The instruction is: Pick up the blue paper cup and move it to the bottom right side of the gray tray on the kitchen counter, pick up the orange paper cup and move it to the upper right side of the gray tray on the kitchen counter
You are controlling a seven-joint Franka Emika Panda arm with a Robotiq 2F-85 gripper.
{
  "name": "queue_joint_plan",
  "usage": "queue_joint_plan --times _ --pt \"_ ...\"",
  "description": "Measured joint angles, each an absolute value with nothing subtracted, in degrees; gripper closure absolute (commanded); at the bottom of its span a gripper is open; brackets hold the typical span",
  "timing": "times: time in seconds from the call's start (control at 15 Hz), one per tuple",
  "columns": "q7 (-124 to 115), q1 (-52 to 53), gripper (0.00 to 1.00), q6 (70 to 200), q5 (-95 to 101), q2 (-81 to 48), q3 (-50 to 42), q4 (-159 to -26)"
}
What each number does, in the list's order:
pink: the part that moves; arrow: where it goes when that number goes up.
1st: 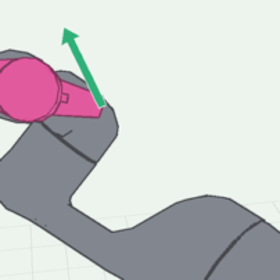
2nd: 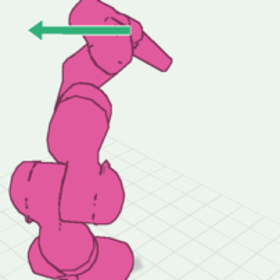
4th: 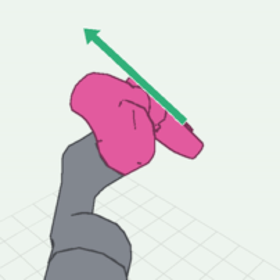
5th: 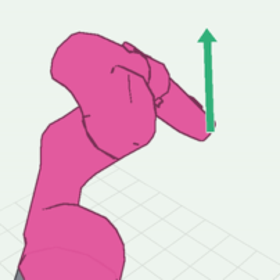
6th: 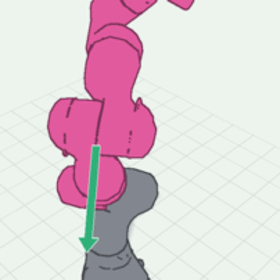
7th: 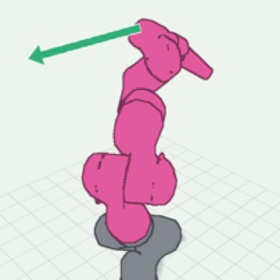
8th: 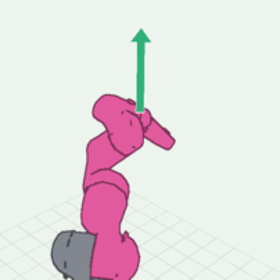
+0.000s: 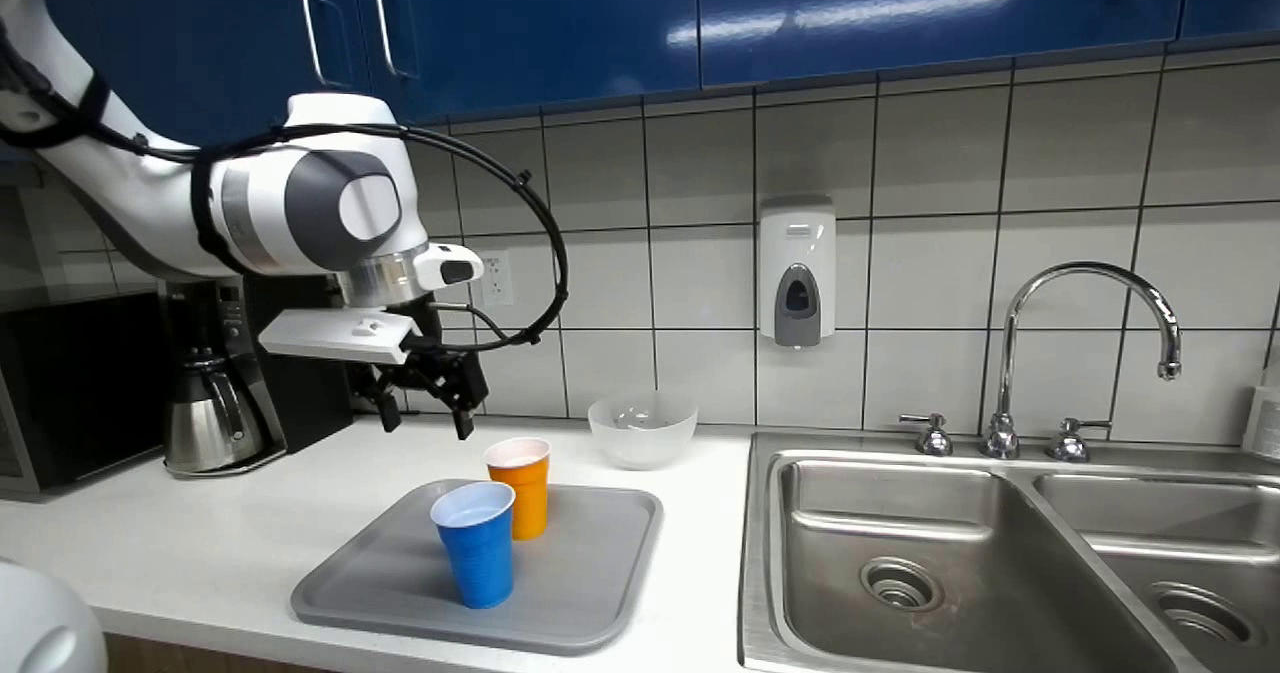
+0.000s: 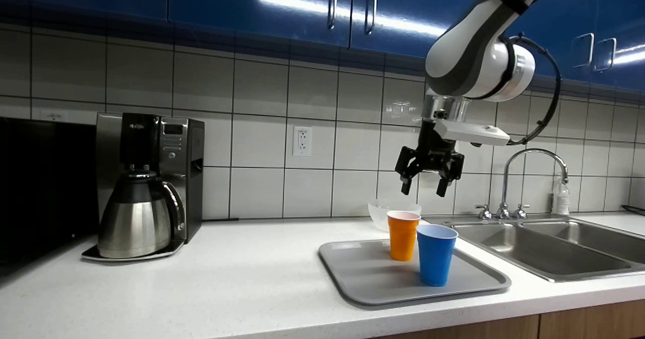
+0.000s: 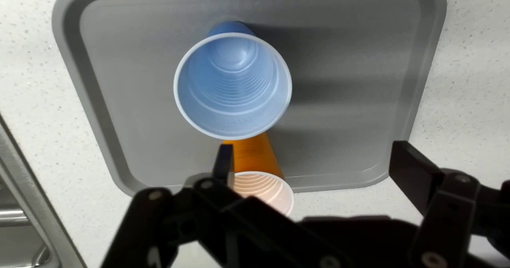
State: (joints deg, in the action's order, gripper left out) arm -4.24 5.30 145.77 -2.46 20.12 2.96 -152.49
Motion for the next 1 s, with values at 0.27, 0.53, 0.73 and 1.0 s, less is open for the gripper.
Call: queue_joint_plan --times 0.27,0.53,0.73,1.0 --pt "-4.24 5.29 0.0 147.44 -2.13 16.91 2.96 -152.49" --pt "-4.25 5.29 0.0 148.29 -1.89 14.25 2.97 -152.48" --pt "-4.25 5.27 0.0 148.5 -1.77 12.67 2.97 -152.48" --pt "-4.25 5.08 0.0 149.35 -1.2 10.68 2.97 -152.47"
